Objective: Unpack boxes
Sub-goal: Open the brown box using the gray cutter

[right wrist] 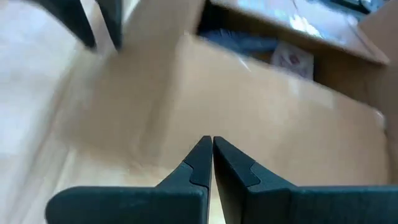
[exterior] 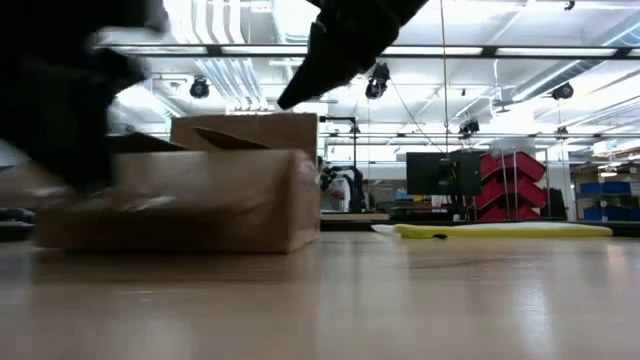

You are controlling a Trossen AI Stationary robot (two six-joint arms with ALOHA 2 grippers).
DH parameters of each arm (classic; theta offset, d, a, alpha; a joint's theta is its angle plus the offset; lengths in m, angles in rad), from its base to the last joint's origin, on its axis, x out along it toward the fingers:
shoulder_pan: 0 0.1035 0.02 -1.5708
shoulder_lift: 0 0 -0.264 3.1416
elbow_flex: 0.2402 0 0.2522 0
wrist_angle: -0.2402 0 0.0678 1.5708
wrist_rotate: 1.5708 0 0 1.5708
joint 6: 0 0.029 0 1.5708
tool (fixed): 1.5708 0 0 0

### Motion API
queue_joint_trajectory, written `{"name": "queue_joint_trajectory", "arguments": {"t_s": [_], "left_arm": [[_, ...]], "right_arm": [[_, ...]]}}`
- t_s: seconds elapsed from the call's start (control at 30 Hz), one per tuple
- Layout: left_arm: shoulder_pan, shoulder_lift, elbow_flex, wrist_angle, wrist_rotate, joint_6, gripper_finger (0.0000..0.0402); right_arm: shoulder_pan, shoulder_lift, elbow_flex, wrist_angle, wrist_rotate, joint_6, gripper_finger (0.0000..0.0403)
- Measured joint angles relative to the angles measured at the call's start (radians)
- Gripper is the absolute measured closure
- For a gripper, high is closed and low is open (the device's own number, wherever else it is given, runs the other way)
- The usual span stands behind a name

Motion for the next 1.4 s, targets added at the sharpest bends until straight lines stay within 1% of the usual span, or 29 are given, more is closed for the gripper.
{"name": "queue_joint_trajectory", "arguments": {"t_s": [0.07, 0.13, 0.3, 0.37, 0.43, 0.47, 0.53, 0.6, 0.67, 0.73, 0.77, 0.93, 1.07, 1.13, 1.23, 1.3, 1.4], "left_arm": [[0.027, -0.005, 0.034, -0.011, -0.072, 0.035, 0.0284], [0.045, -0.02, 0.087, -0.034, -0.099, 0.053, 0.0284], [0.065, -0.125, 0.207, -0.12, -0.101, 0.112, 0.0284], [0.08, -0.182, 0.226, -0.153, -0.104, 0.113, 0.0284], [0.104, -0.248, 0.228, -0.171, -0.129, 0.113, 0.0284], [0.122, -0.278, 0.224, -0.169, -0.147, 0.112, 0.0284], [0.177, -0.337, 0.203, -0.176, -0.151, 0.112, 0.0284], [0.256, -0.371, 0.176, -0.186, -0.109, 0.115, 0.0284], [0.348, -0.392, 0.138, -0.186, -0.02, 0.147, 0.0284], [0.44, -0.396, 0.107, -0.173, 0.055, 0.215, 0.0284], [0.481, -0.39, 0.097, -0.164, 0.075, 0.242, 0.0284], [0.67, -0.323, 0.083, -0.158, 0.106, 0.362, 0.0284], [0.804, -0.264, 0.08, -0.164, 0.22, 0.453, 0.0284], [0.852, -0.232, 0.075, -0.169, 0.253, 0.49, 0.0284], [0.904, -0.194, 0.079, -0.206, 0.329, 0.532, 0.0284], [0.914, -0.175, 0.084, -0.226, 0.361, 0.54, 0.0284], [0.907, -0.155, 0.095, -0.284, 0.37, 0.549, 0.0284]], "right_arm": [[0.001, 0.0, 0.0, -0.003, 0.0, 0.003, 0.0403], [0.0, 0.0, 0.0, -0.016, 0.004, 0.012, 0.0403], [-0.002, 0.0, 0.0, -0.019, 0.01, 0.014, 0.0403], [-0.005, 0.0, 0.0, -0.018, 0.01, 0.023, 0.0403], [-0.008, 0.0, 0.0, -0.017, 0.007, 0.033, 0.0403], [-0.009, 0.002, 0.0, -0.017, 0.008, 0.042, 0.0403], [-0.01, 0.005, 0.0, -0.013, 0.009, 0.053, 0.0403], [-0.008, 0.005, 0.0, -0.013, 0.01, 0.056, 0.0403], [-0.006, 0.012, 0.0, -0.012, 0.008, 0.066, 0.0403], [-0.006, 0.016, -0.001, -0.031, 0.007, 0.079, 0.0403], [-0.006, 0.016, -0.003, -0.04, 0.007, 0.084, 0.0403], [-0.007, 0.016, -0.021, -0.036, 0.008, 0.11, 0.0403], [-0.004, 0.016, -0.023, -0.028, 0.007, 0.109, 0.0403], [0.002, 0.016, -0.024, -0.03, 0.007, 0.097, 0.0403], [0.012, 0.016, -0.024, -0.027, 0.007, 0.077, 0.0403], [0.014, 0.016, -0.024, -0.026, 0.005, 0.077, 0.0403], [0.013, 0.016, -0.024, -0.027, 0.003, 0.077, 0.0403]]}}
